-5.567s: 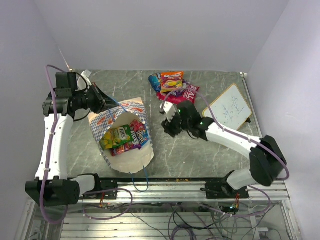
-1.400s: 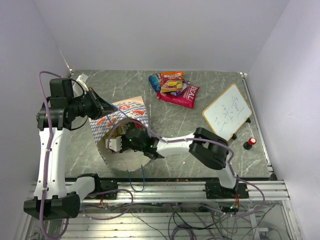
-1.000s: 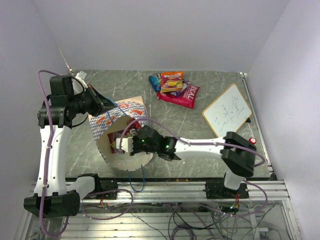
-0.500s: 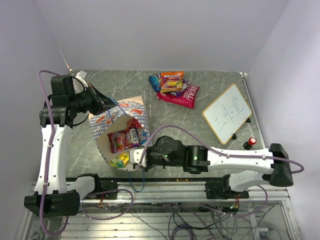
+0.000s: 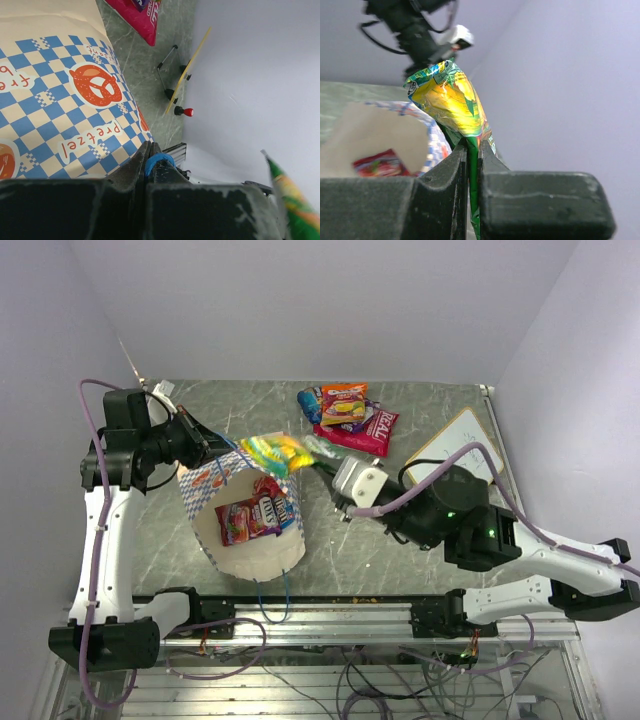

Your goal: Take the snacks out of the paper bag

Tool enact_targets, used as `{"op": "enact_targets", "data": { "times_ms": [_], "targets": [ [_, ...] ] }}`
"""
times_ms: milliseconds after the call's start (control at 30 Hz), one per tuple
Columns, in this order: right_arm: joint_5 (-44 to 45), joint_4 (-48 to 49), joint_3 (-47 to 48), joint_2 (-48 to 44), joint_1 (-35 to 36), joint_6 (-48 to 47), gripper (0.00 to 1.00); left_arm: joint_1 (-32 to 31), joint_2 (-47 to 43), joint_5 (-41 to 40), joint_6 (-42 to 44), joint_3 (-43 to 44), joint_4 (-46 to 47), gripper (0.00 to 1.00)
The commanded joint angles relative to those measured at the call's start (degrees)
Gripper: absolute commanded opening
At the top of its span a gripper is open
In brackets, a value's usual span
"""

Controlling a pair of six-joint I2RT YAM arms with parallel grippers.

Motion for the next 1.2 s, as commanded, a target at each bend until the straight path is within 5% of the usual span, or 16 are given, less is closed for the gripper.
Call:
{"op": "enact_targets", "data": {
  "times_ms": [0,267,433,767,1167],
  "targets": [
    [8.76,4.02,1.80,1.26,-4.19,-8.18,0.00,0.52,0.75,0.76,1.14,1.29,1.65,0.07],
    [-9.30,7.85,1.07,9.06,-35.12,-1.96,0.00,0.54,3.39,1.42,0.73,2.96,2.78,0.07],
    [-18.23,11.69,1.86,19.90,-47.49,-3.64,0.00,0.47,6.16,1.61,2.16,6.41,1.14,0.07],
    [-21.44,13.12,17.14,45.38,-56.02,-12.93,0.00,0.48,11.68,0.89,5.45,10.53,-2.49,0.07],
    [-19.73,14.01,21.95,56.71,-55.98,-13.96,0.00,0.47,16.93,-0.09,7.86,14.77,-5.00,0.07]
  ]
}}
